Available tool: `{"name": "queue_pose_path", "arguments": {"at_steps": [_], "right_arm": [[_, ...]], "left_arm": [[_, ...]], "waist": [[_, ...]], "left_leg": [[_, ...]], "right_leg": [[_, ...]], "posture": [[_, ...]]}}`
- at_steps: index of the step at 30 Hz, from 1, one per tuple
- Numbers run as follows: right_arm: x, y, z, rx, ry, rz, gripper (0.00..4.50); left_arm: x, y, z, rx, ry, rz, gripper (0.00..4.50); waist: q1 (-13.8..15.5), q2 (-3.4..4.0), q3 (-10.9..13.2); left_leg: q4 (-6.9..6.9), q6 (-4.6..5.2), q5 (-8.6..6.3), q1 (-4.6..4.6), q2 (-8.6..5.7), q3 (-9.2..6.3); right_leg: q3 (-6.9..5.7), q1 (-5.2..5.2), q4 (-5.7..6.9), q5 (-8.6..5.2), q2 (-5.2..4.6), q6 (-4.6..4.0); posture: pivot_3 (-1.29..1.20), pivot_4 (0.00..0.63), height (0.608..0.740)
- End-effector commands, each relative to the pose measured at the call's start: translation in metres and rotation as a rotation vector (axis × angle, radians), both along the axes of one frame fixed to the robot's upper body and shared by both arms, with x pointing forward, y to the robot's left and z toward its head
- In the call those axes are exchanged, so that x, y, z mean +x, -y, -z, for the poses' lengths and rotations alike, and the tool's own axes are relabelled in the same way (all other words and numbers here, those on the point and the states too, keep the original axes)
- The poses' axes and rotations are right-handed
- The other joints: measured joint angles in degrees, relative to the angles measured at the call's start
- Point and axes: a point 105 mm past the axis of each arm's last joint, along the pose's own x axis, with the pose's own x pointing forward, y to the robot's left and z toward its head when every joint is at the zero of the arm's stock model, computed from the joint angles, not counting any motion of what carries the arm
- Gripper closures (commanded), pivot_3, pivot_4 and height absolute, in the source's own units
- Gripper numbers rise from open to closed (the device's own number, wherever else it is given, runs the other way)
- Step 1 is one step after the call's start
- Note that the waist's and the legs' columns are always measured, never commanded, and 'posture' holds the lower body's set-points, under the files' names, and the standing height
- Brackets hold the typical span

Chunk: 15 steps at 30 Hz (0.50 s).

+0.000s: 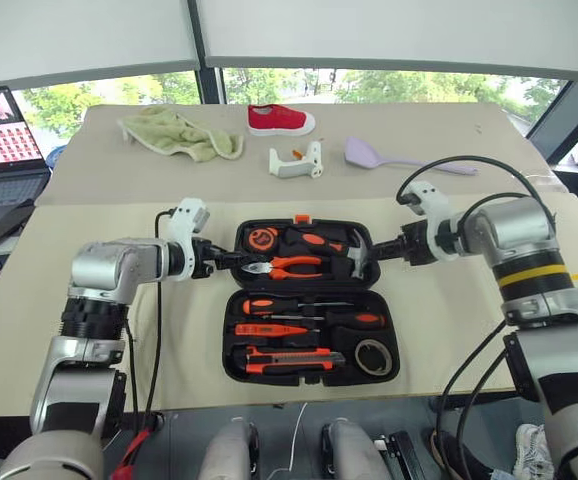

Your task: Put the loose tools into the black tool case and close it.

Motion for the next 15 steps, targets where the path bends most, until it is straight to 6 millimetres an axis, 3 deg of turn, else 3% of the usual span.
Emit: {"name": "queue_pose_path", "arguments": {"at_steps": [1,4,7,11,15], "right_arm": [[0.001,0.006,0.001,-0.021,0.005,0.024,3.57],[0.001,0.005,0.002,0.005,-0.009,0.036,4.49],[0.001,0.006,0.003,0.027,-0.012,0.047,4.50],[0.002,0.005,-0.002,0.086,0.036,0.035,4.50],[-0.003,-0.008,-0.034,0.178,0.294,-0.121,4.50]], "left_arm": [[0.004,0.003,-0.009,-0.009,0.035,0.002,2.58],[0.005,0.003,-0.009,-0.044,0.023,-0.014,3.65],[0.006,0.003,-0.011,-0.075,0.036,-0.026,4.46],[0.007,0.002,-0.015,-0.124,0.073,-0.027,4.46],[0.001,0.003,-0.036,-0.236,0.249,0.031,4.46]], "waist": [[0.1,0.00,0.0],[0.1,-0.02,0.0],[0.3,-0.02,0.0],[0.3,-0.02,0.0],[0.1,-0.02,0.0]], "left_leg": [[0.01,0.00,0.00,0.01,-0.03,-0.03],[0.03,0.04,0.02,0.05,-0.08,-0.06],[0.04,0.14,0.07,0.07,-0.16,-0.07],[0.03,0.20,0.21,0.07,-0.19,-0.10],[0.01,0.18,0.24,0.05,-0.19,-0.13]], "right_leg": [[-0.01,0.03,0.00,0.02,-0.02,0.03],[-0.01,0.09,0.00,0.04,-0.06,0.07],[0.00,0.11,0.00,0.06,-0.14,0.10],[0.01,0.12,0.01,0.16,-0.15,0.14],[0.04,0.09,-0.01,0.22,-0.14,0.16]], "posture": [[0.00,0.150,0.740],[0.00,0.150,0.740],[0.00,0.150,0.740],[0.00,0.150,0.740],[0.00,0.150,0.740]]}}
